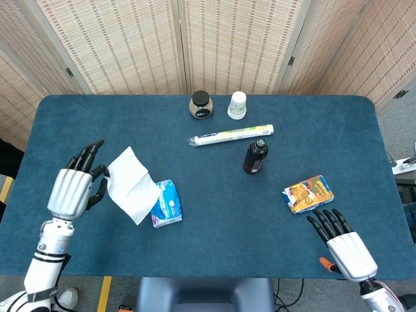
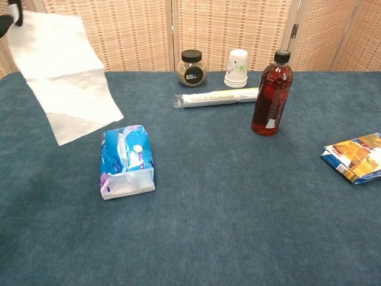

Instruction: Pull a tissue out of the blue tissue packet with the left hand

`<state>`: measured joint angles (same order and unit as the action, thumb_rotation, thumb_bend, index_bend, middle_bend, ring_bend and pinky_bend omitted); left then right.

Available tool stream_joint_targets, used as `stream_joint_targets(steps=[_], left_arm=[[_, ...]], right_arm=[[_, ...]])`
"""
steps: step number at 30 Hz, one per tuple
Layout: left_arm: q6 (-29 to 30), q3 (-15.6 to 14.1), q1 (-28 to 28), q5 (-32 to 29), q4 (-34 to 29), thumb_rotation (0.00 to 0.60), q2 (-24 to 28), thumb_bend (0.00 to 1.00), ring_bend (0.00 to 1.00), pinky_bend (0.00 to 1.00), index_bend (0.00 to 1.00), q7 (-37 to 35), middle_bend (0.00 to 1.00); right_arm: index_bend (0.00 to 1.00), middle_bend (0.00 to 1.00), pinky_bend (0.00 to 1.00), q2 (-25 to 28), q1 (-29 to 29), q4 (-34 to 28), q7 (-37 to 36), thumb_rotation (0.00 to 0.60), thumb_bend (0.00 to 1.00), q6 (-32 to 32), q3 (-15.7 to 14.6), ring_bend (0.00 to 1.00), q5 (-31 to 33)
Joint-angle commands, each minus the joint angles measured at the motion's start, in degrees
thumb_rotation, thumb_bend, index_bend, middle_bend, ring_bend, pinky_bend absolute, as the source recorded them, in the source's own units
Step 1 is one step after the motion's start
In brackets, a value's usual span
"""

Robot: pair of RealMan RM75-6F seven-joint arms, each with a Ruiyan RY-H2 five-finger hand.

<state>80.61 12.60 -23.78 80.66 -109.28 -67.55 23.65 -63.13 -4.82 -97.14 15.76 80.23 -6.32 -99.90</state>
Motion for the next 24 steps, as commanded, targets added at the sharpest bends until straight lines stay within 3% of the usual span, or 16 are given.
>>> stream_joint_targets(steps=[1, 8, 15, 19, 22, 24], left_arm=[[5.05, -5.25, 6.27, 2.78, 7.61, 0.6, -0.58, 0.6, 0.13, 0.31, 0.63, -9.79, 0.1], [10.02, -9.34, 11.63, 5.35, 18.05, 0.6, -5.77, 0.6, 0.12, 0.3, 0.61, -16.32, 0.1], [12.53, -10.42, 14.3, 6.47, 23.64, 0.6, -9.59, 0.59, 0.09, 0.27, 0.55, -18.36, 0.08], [13.11, -10.77, 14.86, 7.17, 23.95, 0.6, -9.77, 0.56, 0.04, 0.22, 0.41, -18.43, 0.03], [13.7, -11.24, 15.7, 7.71, 23.77, 0.6, -9.63, 0.42, 0.0, 0.13, 0.09, -18.76, 0.0], [14.24, -12.26, 16.74, 8.44, 23.52, 0.6, -8.94, 0.36, 0.0, 0.12, 0.02, -18.88, 0.0]], right_arm=[[0.0, 0.0, 0.0, 0.0, 0.06, -0.03, -0.05, 0.6, 0.03, 0.2, 0.14, 0.0, 0.05], [0.0, 0.0, 0.0, -0.33, 0.15, -0.04, 0.74, 0.6, 0.03, 0.01, 0.25, 0.0, 0.32], [0.0, 0.0, 0.0, -0.25, 0.25, -0.21, 0.6, 0.6, 0.03, 0.32, 0.57, 0.0, 0.64], [0.0, 0.0, 0.0, -0.22, 0.25, -0.22, 0.52, 0.6, 0.03, 0.27, 0.7, 0.0, 0.93], [0.0, 0.0, 0.0, -0.19, 0.25, -0.21, 0.46, 0.6, 0.03, 0.25, 0.8, 0.0, 1.13], [0.0, 0.0, 0.0, -0.19, 0.23, -0.12, 0.4, 0.6, 0.03, 0.28, 0.98, 0.0, 1.36]])
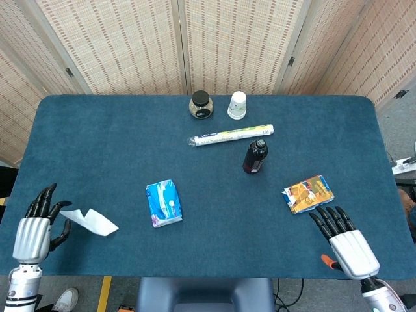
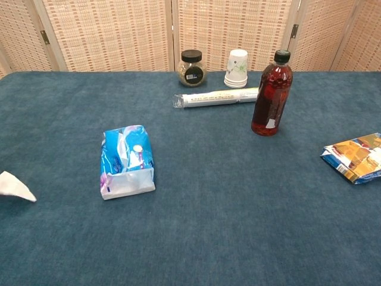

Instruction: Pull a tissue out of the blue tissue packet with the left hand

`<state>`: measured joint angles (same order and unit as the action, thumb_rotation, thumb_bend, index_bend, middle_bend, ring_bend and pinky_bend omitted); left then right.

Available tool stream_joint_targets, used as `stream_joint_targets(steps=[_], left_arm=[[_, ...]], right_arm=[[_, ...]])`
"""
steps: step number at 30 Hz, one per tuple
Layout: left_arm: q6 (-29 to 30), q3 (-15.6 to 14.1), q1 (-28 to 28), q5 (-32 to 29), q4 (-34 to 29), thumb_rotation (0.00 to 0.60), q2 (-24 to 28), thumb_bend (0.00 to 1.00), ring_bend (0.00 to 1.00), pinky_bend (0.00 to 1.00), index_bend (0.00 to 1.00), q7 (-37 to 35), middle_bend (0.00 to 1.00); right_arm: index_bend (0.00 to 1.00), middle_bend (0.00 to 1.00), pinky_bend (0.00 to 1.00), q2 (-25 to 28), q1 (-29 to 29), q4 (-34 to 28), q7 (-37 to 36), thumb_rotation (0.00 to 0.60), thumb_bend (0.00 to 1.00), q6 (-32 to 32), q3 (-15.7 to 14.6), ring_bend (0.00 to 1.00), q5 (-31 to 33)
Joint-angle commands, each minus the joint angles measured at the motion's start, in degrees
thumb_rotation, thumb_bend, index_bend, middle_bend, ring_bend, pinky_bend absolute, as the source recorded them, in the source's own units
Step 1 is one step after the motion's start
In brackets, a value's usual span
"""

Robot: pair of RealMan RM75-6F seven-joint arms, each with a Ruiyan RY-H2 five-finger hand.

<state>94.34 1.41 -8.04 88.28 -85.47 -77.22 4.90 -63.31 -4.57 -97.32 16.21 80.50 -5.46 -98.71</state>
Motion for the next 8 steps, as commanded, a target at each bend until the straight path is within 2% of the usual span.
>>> stream_joint_targets(steps=[1, 8], left_arm=[[0.8, -1.13, 1.23, 1.08, -0.55, 0.6, 0.95, 0.34, 0.0, 0.11, 0.01, -0.28, 0.0], [1.85, -1.36, 2.44, 2.47, -0.91, 0.6, 1.49, 0.32, 0.0, 0.1, 0.0, -0.39, 0.0]], right_arm=[[0.0, 0.0, 0.0, 0.0, -0.02, 0.09, -0.04, 0.6, 0.03, -0.03, 0.15, 0.0, 0.27], [0.0, 0.0, 0.0, -0.27, 0.16, 0.32, 0.44, 0.6, 0.03, 0.03, 0.1, 0.0, 0.31]])
